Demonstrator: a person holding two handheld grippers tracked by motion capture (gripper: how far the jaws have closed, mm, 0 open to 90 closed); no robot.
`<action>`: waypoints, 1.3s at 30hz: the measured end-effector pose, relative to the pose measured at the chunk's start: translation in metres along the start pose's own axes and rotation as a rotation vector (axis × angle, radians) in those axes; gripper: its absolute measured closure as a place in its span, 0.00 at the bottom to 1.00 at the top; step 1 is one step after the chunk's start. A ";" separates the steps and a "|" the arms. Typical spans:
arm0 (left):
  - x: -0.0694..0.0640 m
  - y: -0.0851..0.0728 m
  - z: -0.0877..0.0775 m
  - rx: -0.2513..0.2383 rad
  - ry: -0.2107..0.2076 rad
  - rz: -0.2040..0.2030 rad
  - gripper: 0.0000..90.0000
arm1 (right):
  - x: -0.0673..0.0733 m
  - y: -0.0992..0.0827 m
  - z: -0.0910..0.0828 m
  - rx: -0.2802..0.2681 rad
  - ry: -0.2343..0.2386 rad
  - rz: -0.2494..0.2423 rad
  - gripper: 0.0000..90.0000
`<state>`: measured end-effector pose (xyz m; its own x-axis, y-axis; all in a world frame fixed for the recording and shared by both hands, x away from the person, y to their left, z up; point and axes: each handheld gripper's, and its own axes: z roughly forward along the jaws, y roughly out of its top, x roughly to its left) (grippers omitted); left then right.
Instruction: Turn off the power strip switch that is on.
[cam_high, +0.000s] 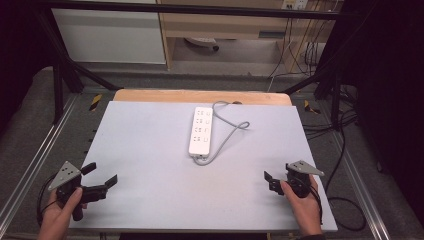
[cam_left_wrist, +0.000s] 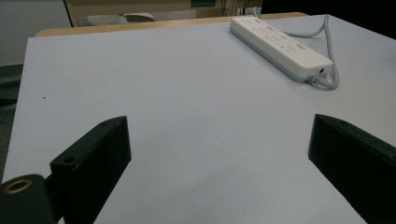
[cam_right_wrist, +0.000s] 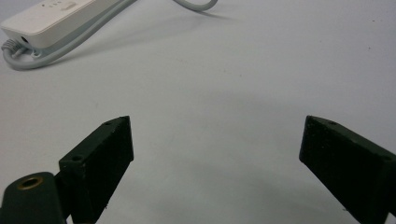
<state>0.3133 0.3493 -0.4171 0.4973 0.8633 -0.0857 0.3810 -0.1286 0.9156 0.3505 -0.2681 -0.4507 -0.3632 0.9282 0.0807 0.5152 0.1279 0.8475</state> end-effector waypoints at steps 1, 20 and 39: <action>0.000 0.000 0.000 0.003 0.000 0.002 0.07 | 0.000 0.000 0.001 0.004 0.004 0.006 0.12; 0.002 0.001 0.006 -0.001 -0.013 -0.004 0.06 | -0.002 0.010 -0.002 -0.058 0.005 0.046 0.08; 0.016 0.009 0.039 0.010 -0.018 0.004 0.07 | 0.011 0.048 -0.001 -0.143 0.073 -0.007 0.07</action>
<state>0.3556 0.3431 -0.4255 0.5126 0.8540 -0.0888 0.3862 -0.1370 0.9122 0.3707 -0.2519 -0.4088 -0.4243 0.8991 0.1078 0.3982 0.0783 0.9139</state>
